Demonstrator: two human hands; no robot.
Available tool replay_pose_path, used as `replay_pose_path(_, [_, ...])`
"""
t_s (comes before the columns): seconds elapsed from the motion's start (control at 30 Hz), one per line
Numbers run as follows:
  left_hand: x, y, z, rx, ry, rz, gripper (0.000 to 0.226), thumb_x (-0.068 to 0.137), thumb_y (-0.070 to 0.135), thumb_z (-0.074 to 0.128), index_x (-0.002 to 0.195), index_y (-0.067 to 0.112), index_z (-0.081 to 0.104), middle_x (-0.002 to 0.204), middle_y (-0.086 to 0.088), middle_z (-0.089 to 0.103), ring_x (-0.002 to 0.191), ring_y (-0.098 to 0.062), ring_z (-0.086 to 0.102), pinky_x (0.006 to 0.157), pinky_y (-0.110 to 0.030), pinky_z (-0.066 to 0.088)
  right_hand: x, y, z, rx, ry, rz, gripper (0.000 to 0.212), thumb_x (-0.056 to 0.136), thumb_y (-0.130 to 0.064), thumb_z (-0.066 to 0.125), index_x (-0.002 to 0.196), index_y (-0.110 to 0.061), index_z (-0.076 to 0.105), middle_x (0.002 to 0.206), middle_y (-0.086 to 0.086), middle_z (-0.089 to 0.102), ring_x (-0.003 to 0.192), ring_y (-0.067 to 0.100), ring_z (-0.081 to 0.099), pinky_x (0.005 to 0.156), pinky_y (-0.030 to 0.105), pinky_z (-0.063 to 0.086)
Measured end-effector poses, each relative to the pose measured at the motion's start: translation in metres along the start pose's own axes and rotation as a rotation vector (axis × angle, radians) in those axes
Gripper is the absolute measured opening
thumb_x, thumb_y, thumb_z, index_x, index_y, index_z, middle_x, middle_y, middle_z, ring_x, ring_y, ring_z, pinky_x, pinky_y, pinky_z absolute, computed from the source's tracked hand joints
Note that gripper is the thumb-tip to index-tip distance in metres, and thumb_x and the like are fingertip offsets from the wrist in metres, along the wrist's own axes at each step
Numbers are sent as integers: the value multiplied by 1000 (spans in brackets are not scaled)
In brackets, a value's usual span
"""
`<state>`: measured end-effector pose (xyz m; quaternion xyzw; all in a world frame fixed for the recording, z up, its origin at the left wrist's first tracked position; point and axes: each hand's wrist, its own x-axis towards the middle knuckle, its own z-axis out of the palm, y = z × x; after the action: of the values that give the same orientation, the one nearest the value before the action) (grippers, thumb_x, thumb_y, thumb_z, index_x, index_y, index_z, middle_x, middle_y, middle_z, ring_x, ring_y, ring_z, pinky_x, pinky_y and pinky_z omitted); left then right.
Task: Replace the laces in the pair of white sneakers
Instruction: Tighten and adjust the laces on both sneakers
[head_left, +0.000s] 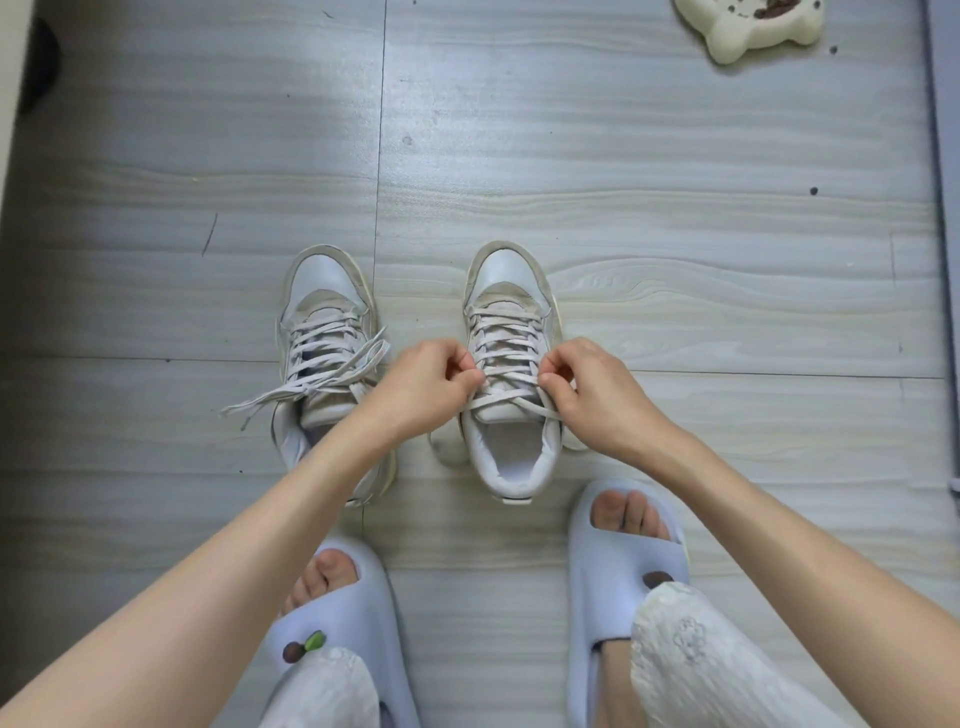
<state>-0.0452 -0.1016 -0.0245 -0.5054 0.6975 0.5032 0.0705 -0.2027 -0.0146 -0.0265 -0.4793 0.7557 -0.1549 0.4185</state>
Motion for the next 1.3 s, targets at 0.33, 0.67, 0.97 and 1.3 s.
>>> replay_pose_path(0.33, [-8,-4,-10,113,19,231,10,96,14,46,87,16,43,83,-4,63,77,-24,58,75,-36,45,-8,-1,-10,-28,-64,-80,10,95,-11,40,88,-19,43,84,7,68,79,25,62,75,43,50])
replay_pose_path(0.67, [-17,-28,-4,-468,-116,-3,14,92,-5,48,93,6,57,82,-9,57,73,-16,55,66,-19,52,-24,18,-3,880,-156,276,15,87,2,57,86,-13,63,80,1,63,71,9,61,72,17,53])
replay_pose_path(0.97, [-12,-32,-5,-505,-171,-27,13,96,11,48,84,13,53,84,-3,54,80,-12,53,73,-21,50,-13,14,-9,685,-157,133,19,89,1,56,85,-17,60,82,0,61,70,5,60,74,18,53])
replay_pose_path(1.3, [-7,-21,-12,-588,-87,32,12,94,4,49,90,8,59,77,-1,59,65,-2,58,67,-16,52,-12,20,-2,550,-141,82,15,89,-4,58,78,-13,61,91,2,59,72,9,57,76,22,52])
